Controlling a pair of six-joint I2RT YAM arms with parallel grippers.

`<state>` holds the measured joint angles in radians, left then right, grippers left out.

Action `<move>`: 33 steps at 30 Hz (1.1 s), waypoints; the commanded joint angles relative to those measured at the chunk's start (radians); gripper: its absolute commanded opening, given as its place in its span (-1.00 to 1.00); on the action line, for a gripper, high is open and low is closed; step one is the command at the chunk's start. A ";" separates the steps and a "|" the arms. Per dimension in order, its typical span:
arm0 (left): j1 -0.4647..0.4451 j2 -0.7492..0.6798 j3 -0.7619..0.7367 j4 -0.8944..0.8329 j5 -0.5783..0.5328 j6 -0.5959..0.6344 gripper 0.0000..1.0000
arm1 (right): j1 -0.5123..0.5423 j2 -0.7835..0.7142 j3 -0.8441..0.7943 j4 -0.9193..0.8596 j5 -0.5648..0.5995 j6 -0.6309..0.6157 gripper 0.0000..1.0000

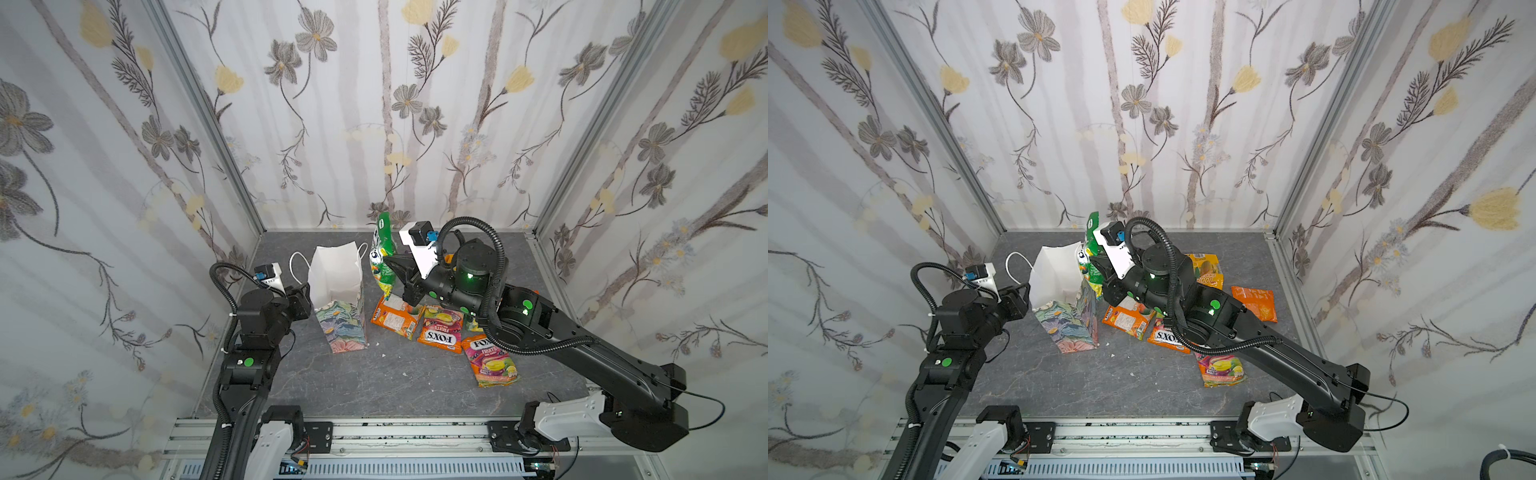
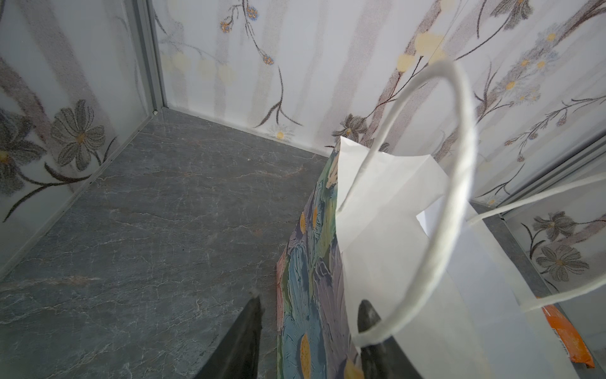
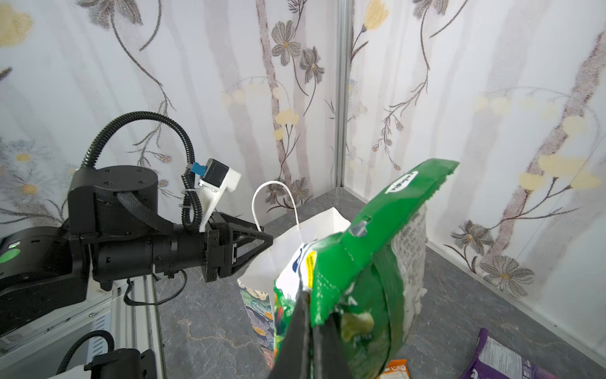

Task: Place the snacks into the paper bag
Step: 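Lift the green packet with the right gripper toward the bag, then lower the green packet into the bag and open the right gripper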

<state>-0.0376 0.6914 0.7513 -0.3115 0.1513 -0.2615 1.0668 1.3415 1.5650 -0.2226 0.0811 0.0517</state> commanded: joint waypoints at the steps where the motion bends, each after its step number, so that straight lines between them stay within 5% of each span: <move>1: 0.000 -0.001 -0.002 0.018 0.005 0.004 -0.07 | 0.010 0.027 0.059 0.055 -0.041 -0.041 -1.00; 16: -0.003 0.019 -0.003 0.025 0.040 0.002 -0.07 | 0.045 0.191 0.218 0.123 -0.130 -0.066 -1.00; 33: -0.007 0.015 -0.003 0.026 0.041 0.004 -0.07 | 0.038 0.347 0.225 0.123 -0.014 -0.077 -1.00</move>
<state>-0.0452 0.7082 0.7494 -0.3038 0.1925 -0.2619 1.1095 1.6764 1.7824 -0.1608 0.0322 -0.0086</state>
